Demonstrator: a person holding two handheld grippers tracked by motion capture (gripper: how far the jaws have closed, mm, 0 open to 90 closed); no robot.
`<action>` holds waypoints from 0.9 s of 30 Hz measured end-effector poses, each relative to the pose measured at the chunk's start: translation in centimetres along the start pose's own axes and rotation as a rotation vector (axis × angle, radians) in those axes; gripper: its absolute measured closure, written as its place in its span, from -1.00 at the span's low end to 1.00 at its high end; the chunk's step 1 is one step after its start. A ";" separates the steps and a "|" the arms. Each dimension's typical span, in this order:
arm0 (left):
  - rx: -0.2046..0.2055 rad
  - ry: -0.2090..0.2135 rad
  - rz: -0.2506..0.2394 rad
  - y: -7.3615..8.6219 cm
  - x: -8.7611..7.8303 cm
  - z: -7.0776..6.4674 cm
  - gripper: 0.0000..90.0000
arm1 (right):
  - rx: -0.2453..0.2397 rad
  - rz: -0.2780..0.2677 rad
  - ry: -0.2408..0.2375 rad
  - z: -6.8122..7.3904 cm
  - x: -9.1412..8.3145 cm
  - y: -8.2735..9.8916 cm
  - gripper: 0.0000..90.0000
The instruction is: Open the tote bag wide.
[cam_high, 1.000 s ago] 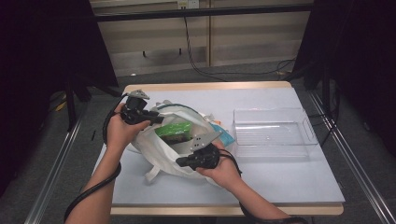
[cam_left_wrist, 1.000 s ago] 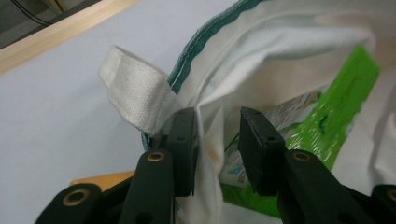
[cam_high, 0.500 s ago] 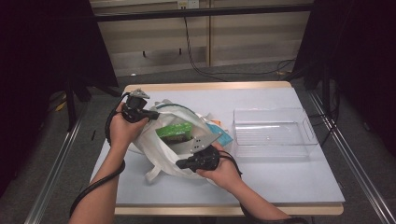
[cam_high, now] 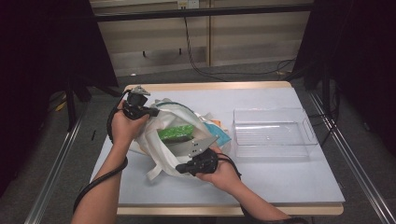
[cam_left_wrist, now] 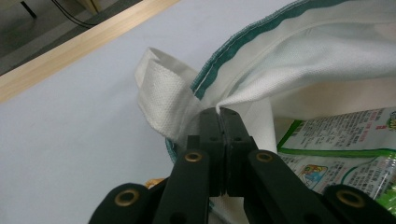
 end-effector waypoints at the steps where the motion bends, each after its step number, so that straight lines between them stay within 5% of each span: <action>1: -0.003 0.000 -0.001 0.0 0.0 0.0 0.99 | -0.002 0.002 0.000 0.0 0.1 0.0 1.00; 27: -0.016 0.011 -0.022 0.4 -0.2 -0.3 0.98 | 0.017 0.008 0.029 -0.2 0.5 0.3 0.95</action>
Point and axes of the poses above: each handheld gripper's, and its own axes: x roughly forward along the jaws, y roughly out of its underside, z roughly to its left, the point moved 3 cm from there along x, roughly forward along the jaws, and after that the axes turned 8 degrees about x, right-handed, at the moved point
